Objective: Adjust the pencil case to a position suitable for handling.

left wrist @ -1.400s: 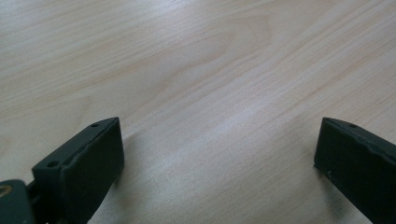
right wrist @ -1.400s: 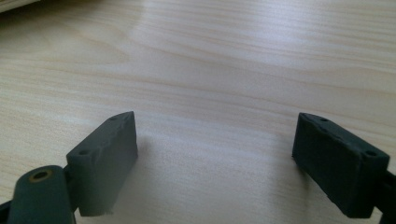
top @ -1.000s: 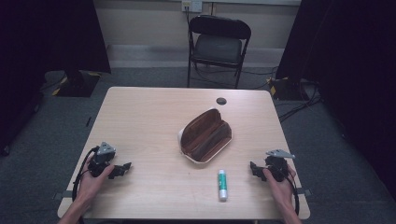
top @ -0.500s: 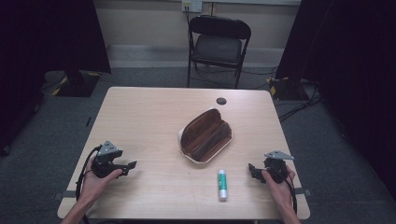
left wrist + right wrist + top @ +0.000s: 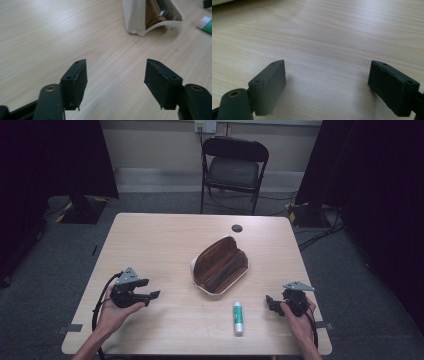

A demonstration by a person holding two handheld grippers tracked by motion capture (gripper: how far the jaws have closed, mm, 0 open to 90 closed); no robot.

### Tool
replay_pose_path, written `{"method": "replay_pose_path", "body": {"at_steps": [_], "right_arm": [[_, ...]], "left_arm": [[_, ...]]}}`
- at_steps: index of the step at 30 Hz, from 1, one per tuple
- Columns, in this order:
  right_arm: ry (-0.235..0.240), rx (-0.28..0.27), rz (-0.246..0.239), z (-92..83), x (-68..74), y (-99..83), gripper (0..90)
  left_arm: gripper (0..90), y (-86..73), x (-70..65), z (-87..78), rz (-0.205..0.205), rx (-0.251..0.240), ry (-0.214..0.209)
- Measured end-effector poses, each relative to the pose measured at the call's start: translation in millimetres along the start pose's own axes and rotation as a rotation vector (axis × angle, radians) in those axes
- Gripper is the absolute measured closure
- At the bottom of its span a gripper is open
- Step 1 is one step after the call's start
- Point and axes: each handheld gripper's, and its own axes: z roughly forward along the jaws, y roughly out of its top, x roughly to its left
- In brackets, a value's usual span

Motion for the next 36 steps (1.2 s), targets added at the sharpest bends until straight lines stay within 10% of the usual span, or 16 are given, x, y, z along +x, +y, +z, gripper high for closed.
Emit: {"method": "replay_pose_path", "body": {"at_steps": [9, 36], "right_arm": [[0.0, 0.0, 0.0, 0.0, 0.0, 0.0, 13.5], [0.001, 0.001, 0.002, 0.2, 0.4, 0.2, 13.4]], "left_arm": [[44.3, 29.2, -8.0, 11.5, 0.067, -0.029, -0.014], [46.6, 90.0, -14.9, 92.7, 0.03, -0.12, -0.106]]}}
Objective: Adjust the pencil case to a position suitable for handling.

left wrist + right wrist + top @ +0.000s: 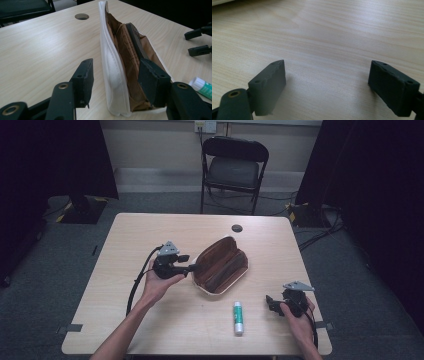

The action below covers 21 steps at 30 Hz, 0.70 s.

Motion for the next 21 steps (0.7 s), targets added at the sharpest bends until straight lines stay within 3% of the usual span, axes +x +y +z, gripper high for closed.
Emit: {"method": "replay_pose_path", "body": {"at_steps": [5, 6, 7, 10, 17, 21], "right_arm": [[-0.001, 0.0, 0.002, 0.0, 0.1, 0.0, 13.4], [-0.001, 0.001, 0.002, 0.0, 0.2, 0.0, 13.4], [-0.001, 0.0, 0.002, 0.0, 0.2, 0.0, 13.4], [0.0, 0.0, 0.001, 0.0, 0.1, 0.0, 13.4], [-0.001, 0.001, 0.002, 0.0, 0.2, 0.0, 13.4], [-0.001, 0.0, 0.002, 0.0, 0.2, 0.0, 13.4]], "left_arm": [[49.5, -4.3, 2.6, 12.3, -0.023, 0.041, 0.006], [50.5, -5.7, 3.0, 15.3, -0.03, 0.037, -0.013], [59.1, -7.2, 2.8, 17.6, -0.013, 0.07, -0.021], [60.5, -9.7, 3.7, 20.2, -0.01, 0.088, -0.017], [70.7, -10.1, 5.7, 23.4, -0.017, 0.082, -0.024], [75.8, -11.0, 7.6, 22.6, -0.033, 0.067, -0.052]]}}
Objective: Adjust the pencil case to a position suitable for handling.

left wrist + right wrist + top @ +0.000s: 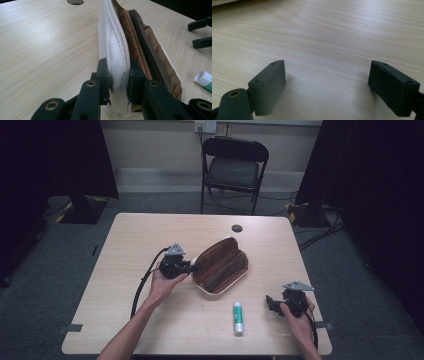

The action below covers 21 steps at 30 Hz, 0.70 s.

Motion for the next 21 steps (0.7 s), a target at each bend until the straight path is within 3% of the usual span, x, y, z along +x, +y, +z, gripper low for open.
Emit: {"method": "replay_pose_path", "body": {"at_steps": [7, 14, 21], "right_arm": [[0.0, 0.0, 0.0, 0.0, 0.0, 0.0, 13.4], [0.0, 0.001, 0.0, -0.1, 0.0, 0.0, 13.4], [0.001, 0.0, -0.001, 0.0, 0.0, -0.1, 13.5]], "left_arm": [[76.8, -1.4, -4.3, -8.0, 0.015, 0.015, -0.024], [77.2, -9.8, -1.2, -19.6, -0.01, 0.008, -0.062], [77.2, -16.7, -2.5, -31.3, -0.003, 0.021, -0.076]]}}
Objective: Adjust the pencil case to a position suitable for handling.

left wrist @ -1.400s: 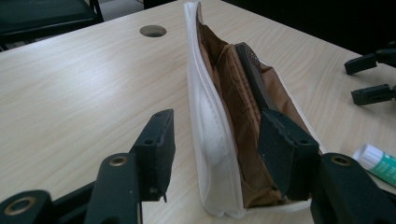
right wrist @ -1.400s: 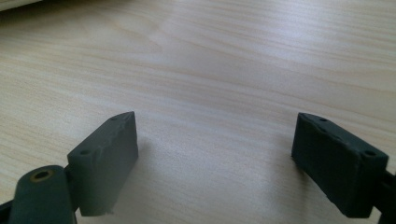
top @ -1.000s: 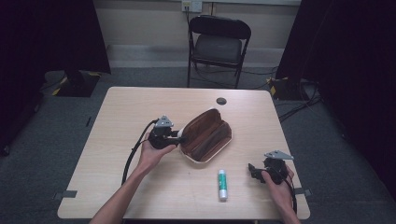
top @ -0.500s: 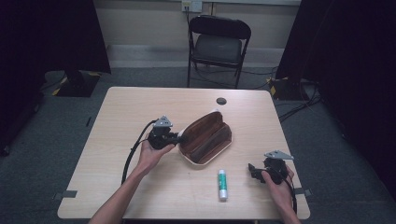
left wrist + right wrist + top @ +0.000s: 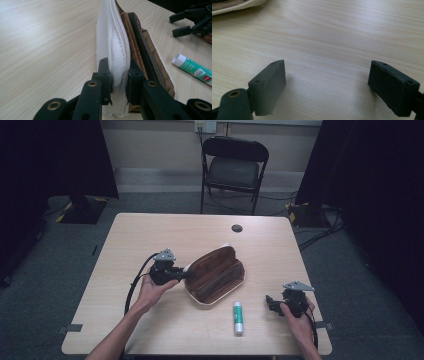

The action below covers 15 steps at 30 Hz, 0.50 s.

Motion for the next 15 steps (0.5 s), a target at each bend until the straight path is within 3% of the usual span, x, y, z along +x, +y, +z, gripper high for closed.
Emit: {"method": "replay_pose_path", "body": {"at_steps": [15], "right_arm": [[0.0, 0.0, 0.001, -0.4, 0.2, -0.3, 13.5]], "left_arm": [[77.3, -14.3, -7.4, -28.4, 0.018, 0.021, -0.006]]}}
